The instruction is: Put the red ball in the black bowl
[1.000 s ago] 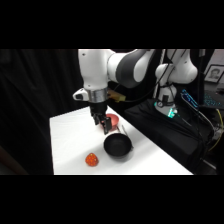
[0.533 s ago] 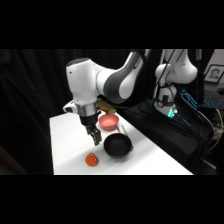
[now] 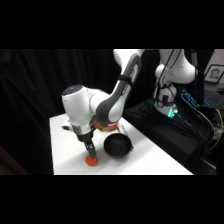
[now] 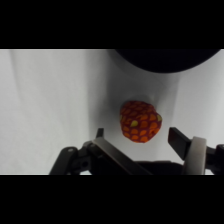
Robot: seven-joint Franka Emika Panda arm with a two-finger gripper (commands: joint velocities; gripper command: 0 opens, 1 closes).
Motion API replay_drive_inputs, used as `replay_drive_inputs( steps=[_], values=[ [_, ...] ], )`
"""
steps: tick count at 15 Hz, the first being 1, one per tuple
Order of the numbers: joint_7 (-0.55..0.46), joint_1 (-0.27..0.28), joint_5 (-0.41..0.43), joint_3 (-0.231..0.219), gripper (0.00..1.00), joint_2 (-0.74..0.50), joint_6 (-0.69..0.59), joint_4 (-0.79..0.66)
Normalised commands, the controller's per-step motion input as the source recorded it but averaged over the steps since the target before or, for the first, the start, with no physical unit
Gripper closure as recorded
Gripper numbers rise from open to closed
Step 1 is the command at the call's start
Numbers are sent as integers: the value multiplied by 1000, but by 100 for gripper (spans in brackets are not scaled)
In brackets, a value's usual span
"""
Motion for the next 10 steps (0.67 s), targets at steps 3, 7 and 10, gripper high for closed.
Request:
replay_drive_inputs(
  steps=[3,7,10],
  values=[
    [36,-4,119,-13,0,288,31,335],
    [16,-9,120,9,0,234,11,277],
    [21,-2,100,8,26,184,-3,244]
  ],
)
